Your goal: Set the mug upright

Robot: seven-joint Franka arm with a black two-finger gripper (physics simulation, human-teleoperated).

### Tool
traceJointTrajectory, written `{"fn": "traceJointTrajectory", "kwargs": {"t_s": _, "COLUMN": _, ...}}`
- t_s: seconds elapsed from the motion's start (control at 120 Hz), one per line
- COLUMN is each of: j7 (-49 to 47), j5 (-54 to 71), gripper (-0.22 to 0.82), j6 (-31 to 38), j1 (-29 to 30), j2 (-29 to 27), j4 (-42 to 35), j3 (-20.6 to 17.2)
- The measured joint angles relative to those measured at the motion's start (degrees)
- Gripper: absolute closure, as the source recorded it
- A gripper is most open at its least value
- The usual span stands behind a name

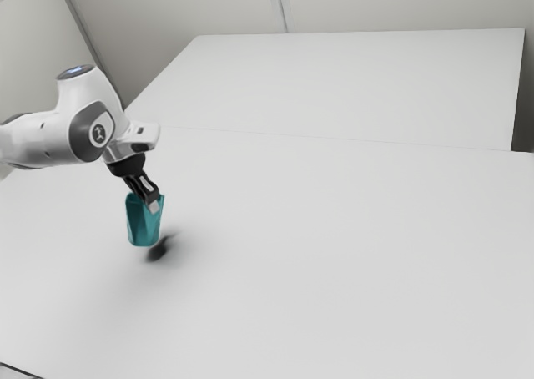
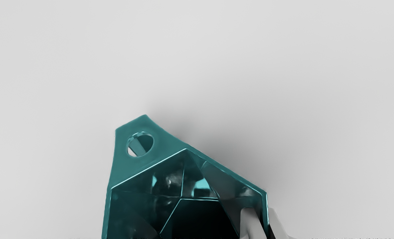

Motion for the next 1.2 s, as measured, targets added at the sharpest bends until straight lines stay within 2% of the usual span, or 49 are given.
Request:
{"fn": "traceJointTrajectory", "kwargs": {"t_s": 0.633, "j7": -9.4, "j5": 2.26, "gripper": 0.77, "j6": -2.01, "j1": -2.88, "j2": 4.62, "j4": 4.76, "j3": -0.12}}
{"fn": "traceJointTrajectory", "kwargs": {"t_s": 0.925, "j7": -11.6, "j5": 2.09, "gripper": 0.43, "j6": -3.82, "j1": -3.85, "j2": 6.2, "j4": 8.07, "j3": -0.01}}
{"fn": "traceJointTrajectory", "kwargs": {"t_s": 1.108, "j7": -12.56, "j5": 2.07, "gripper": 0.26, "j6": -5.15, "j1": -4.02, "j2": 7.19, "j4": 12.03, "j3": 0.07}}
{"fn": "traceJointTrajectory", "kwargs": {"t_s": 1.142, "j7": -12.7, "j5": 2.05, "gripper": 0.23, "j6": -5.61, "j1": -4.53, "j2": 7.32, "j4": 13.33, "j3": 0.62}}
{"fn": "traceJointTrajectory", "kwargs": {"t_s": 1.2, "j7": -12.93, "j5": 2.03, "gripper": 0.17, "j6": -6.43, "j1": -7.67, "j2": 7.45, "j4": 15.53, "j3": 3.94}}
